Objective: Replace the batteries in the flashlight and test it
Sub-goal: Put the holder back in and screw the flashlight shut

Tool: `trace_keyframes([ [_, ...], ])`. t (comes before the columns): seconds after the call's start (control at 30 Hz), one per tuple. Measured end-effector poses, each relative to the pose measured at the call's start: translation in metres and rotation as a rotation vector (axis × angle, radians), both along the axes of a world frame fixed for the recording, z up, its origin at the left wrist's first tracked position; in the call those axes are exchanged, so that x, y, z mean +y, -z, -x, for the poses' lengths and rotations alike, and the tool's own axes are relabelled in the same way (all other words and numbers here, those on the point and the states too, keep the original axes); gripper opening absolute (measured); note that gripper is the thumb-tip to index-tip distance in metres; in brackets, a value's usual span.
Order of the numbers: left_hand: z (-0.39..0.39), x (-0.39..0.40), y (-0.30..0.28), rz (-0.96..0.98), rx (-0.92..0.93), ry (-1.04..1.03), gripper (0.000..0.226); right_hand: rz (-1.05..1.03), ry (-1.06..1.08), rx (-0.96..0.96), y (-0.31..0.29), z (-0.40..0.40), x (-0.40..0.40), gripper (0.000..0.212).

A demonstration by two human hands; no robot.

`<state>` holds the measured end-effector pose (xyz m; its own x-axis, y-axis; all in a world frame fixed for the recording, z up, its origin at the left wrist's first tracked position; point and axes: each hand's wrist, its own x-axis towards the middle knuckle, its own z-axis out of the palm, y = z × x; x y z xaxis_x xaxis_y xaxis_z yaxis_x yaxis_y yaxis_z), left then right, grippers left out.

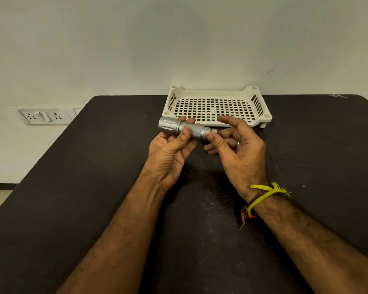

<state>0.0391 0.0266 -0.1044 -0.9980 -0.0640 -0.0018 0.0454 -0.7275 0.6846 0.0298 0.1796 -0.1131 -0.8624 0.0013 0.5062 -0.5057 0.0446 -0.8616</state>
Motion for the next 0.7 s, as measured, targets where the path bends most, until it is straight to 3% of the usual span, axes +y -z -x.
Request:
trace_keyframes([
  [0.13, -0.0006, -0.0025, -0.0025, 0.024, -0.003, -0.022, 0.040, -0.080, -0.032, 0.024, 0.0023, 0.0014, -0.0018, 0.039],
  [0.27, -0.0009, -0.0057, -0.0034, 0.055, 0.022, -0.005, 0.039, -0.116, -0.018, -0.002, 0.0016, 0.0013, -0.0004, 0.017],
  [0.33, -0.0007, -0.0058, -0.0029, 0.052, 0.026, -0.011, 0.040, -0.136, -0.010, -0.035, 0.0000, 0.0009, 0.0016, 0.019],
  [0.43, -0.0004, -0.0061, -0.0021, 0.045, 0.031, -0.018, 0.038, -0.202, -0.020, 0.028, -0.0012, -0.0004, -0.0018, 0.043],
  [0.6, -0.0015, -0.0064, -0.0042, 0.042, 0.042, -0.003, 0.040, -0.207, -0.003, 0.034, -0.0006, -0.0001, 0.0000, 0.019],
  [0.7, -0.0020, -0.0055, -0.0041, 0.049, 0.041, -0.013, 0.039, -0.214, -0.022, 0.038, -0.0012, 0.0006, 0.0011, 0.031],
])
